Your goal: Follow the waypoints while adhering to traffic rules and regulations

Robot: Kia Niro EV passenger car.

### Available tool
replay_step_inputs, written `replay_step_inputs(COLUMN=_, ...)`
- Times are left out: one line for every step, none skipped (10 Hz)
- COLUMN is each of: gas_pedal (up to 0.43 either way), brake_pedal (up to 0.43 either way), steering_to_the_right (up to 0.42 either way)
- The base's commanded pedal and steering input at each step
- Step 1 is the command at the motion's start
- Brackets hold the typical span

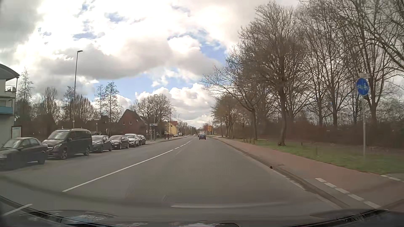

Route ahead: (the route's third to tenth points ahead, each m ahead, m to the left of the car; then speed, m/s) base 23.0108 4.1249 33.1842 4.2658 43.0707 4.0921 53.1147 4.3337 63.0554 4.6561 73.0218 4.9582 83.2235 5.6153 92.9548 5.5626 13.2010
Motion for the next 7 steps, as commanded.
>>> replay_step_inputs(gas_pedal=0.209, brake_pedal=0.000, steering_to_the_right=-0.003)
replay_step_inputs(gas_pedal=0.209, brake_pedal=0.000, steering_to_the_right=-0.003)
replay_step_inputs(gas_pedal=0.209, brake_pedal=0.000, steering_to_the_right=-0.003)
replay_step_inputs(gas_pedal=0.209, brake_pedal=0.000, steering_to_the_right=-0.003)
replay_step_inputs(gas_pedal=0.209, brake_pedal=0.000, steering_to_the_right=-0.003)
replay_step_inputs(gas_pedal=0.209, brake_pedal=0.000, steering_to_the_right=-0.003)
replay_step_inputs(gas_pedal=0.209, brake_pedal=0.000, steering_to_the_right=-0.003)
